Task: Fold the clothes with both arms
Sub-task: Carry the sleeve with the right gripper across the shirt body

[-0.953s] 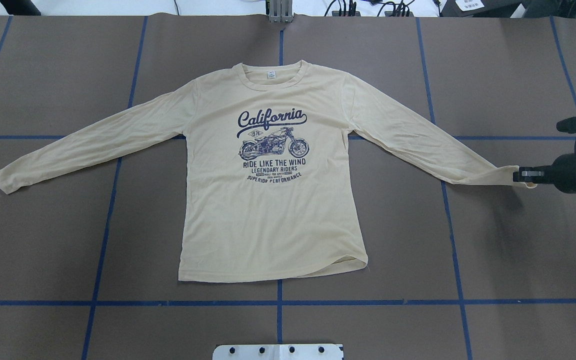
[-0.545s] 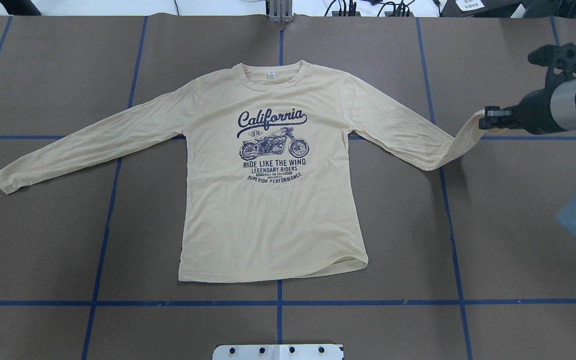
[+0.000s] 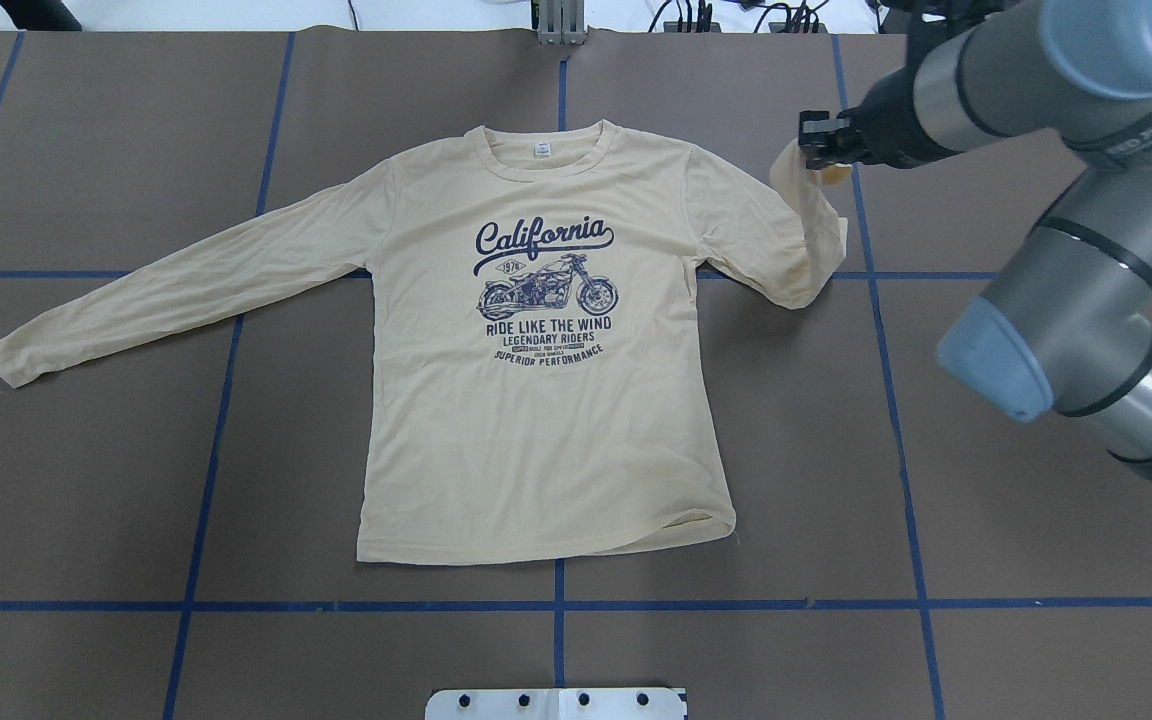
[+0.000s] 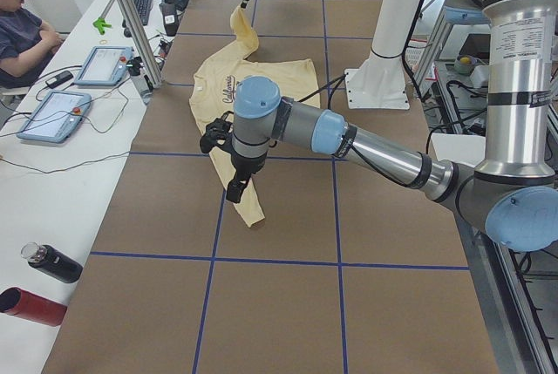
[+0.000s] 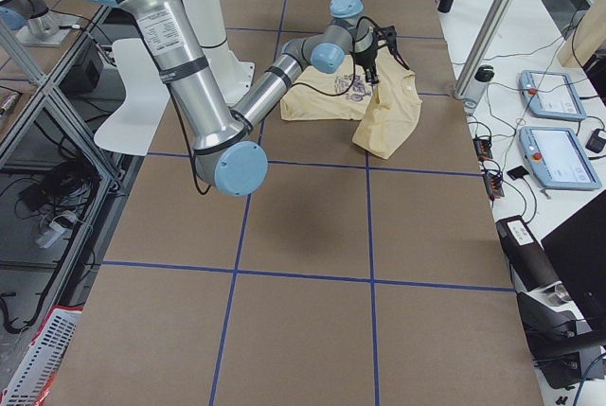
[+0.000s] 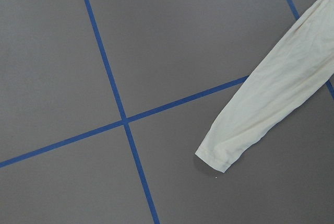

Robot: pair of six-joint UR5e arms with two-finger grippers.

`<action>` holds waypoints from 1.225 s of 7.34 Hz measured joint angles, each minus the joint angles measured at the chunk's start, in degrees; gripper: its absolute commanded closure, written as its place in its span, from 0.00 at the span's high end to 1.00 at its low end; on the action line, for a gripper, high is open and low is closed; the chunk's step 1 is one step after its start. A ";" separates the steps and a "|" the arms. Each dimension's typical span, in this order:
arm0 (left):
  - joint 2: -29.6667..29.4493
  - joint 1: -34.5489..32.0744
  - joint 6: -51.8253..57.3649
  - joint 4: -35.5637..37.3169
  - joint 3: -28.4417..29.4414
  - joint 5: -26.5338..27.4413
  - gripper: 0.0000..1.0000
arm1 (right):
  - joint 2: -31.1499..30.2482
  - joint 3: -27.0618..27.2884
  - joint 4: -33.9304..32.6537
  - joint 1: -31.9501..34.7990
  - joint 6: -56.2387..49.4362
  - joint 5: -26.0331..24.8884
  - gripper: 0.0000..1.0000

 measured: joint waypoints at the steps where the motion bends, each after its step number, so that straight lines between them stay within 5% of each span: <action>1: 0.00 0.00 -0.01 0.00 -0.01 -0.02 1.00 | 5.24 -3.49 -1.72 -3.18 0.30 -4.59 0.00; 3: 0.00 0.00 -0.01 0.00 -0.01 -0.07 1.00 | 18.05 -15.68 -2.45 -8.77 2.86 -12.38 0.00; 6: -0.03 0.00 -0.03 0.00 0.06 -0.14 1.00 | 39.39 -43.21 0.00 -16.72 9.39 -24.26 0.00; 9: 0.00 0.00 -0.02 0.00 0.10 -0.19 1.00 | 49.33 -58.78 3.53 -20.81 12.99 -29.50 0.00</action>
